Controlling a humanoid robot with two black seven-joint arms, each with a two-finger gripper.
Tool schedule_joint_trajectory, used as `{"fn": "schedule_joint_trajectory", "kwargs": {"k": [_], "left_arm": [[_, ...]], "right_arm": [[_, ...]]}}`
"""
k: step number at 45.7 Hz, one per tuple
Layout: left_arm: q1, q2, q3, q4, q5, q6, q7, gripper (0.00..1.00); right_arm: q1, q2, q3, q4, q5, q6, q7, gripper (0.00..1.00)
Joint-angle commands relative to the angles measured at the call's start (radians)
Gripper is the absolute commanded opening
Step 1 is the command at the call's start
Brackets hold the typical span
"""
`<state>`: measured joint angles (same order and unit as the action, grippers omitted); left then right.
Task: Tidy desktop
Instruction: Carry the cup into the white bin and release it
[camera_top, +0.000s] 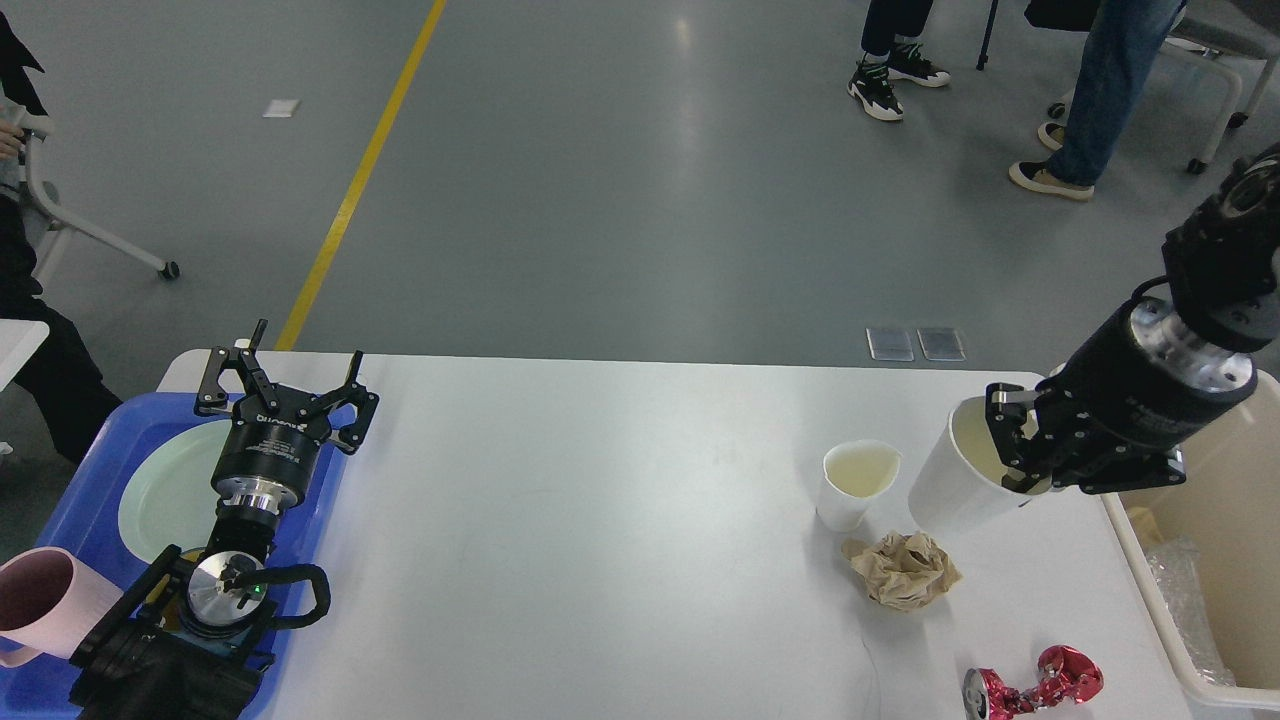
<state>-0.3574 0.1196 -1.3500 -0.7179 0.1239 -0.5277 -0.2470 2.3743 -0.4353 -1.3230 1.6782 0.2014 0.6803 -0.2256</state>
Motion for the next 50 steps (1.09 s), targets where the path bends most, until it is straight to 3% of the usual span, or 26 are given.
{"fn": "schedule_joint_trajectory", "kwargs": {"k": [1, 16, 23, 36, 50], "left_arm": [[0.0, 0.0, 0.002, 0.0, 0.0, 0.0, 0.0, 0.96], [0.0, 0.0, 0.0, 0.0, 0.0, 0.0, 0.0, 0.96], [0.0, 0.0, 0.0, 0.0, 0.0, 0.0, 0.0, 0.96], [0.0, 0.0, 0.002, 0.0, 0.0, 0.0, 0.0, 0.96], [0.0, 0.0, 0.002, 0.0, 0.0, 0.0, 0.0, 0.96]], "right_arm": [[0.086, 0.001, -0.025, 0.032, 0.003, -0.011, -0.001, 0.0], [0.074, 0.003, -0.076, 0.017, -0.008, -0.065, 0.0, 0.0], [-0.021, -0.008, -0.182, -0.095, -0.011, -0.097, 0.0, 0.0], [-0.429, -0.151, -0.188, -0.5, -0.016, -0.11, -0.001, 0.0], [-1.035, -0.181, 0.053, -1.017, -0.017, -0.257, -0.001, 0.0]]}}
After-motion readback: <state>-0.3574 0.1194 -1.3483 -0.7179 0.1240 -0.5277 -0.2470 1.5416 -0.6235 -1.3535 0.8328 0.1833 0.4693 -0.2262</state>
